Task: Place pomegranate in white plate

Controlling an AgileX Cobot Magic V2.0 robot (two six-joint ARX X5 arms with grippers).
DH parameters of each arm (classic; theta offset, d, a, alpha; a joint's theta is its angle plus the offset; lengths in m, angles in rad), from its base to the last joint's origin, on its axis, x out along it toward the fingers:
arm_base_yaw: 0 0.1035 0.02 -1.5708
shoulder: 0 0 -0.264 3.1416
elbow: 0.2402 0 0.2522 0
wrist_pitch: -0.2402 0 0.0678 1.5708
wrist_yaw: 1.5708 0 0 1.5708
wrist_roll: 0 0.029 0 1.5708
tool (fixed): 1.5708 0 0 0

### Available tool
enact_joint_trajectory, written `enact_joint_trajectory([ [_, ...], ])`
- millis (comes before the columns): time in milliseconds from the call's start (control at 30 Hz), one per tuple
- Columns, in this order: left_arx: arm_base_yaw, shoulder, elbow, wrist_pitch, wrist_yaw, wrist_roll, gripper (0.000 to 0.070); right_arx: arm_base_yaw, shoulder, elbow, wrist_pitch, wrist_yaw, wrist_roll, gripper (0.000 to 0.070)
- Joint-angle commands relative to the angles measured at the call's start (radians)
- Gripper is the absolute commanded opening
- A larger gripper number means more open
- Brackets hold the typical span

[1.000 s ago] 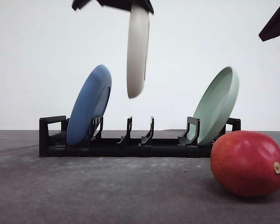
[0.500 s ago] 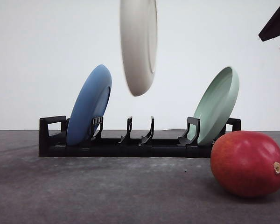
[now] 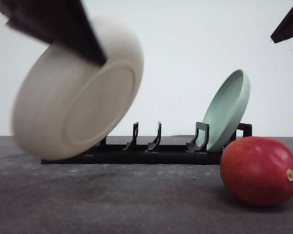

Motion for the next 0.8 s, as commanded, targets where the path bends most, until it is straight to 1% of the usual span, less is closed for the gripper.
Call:
enact_joint_trajectory([
  [0, -0.030, 0.029, 0.014, -0.019, -0.051, 0.126, 0.0011, 0.006, 0.003, 0.016, 0.010, -0.002, 0.003, 0.0449],
  [67, -0.053, 0.058, 0.014, -0.038, -0.116, 0.172, 0.0011, 0.006, 0.003, 0.016, 0.010, -0.002, 0.003, 0.0449],
  [133, -0.074, 0.092, 0.014, -0.041, -0.157, 0.219, 0.0010, 0.006, 0.003, 0.016, 0.010, -0.002, 0.003, 0.0449],
  [200, -0.096, 0.133, 0.014, -0.037, -0.174, 0.258, 0.0010, 0.006, 0.003, 0.016, 0.010, -0.002, 0.003, 0.0449],
  [333, -0.134, 0.218, 0.014, -0.025, -0.195, 0.309, 0.0010, 0.006, 0.003, 0.016, 0.010, -0.002, 0.003, 0.0449],
  [567, -0.181, 0.363, 0.014, 0.002, -0.285, 0.365, 0.0010, 0.006, 0.003, 0.016, 0.010, -0.002, 0.002, 0.0449],
  [767, -0.195, 0.442, 0.015, 0.054, -0.293, 0.368, 0.0015, 0.006, 0.003, 0.016, 0.010, -0.002, 0.003, 0.0449],
])
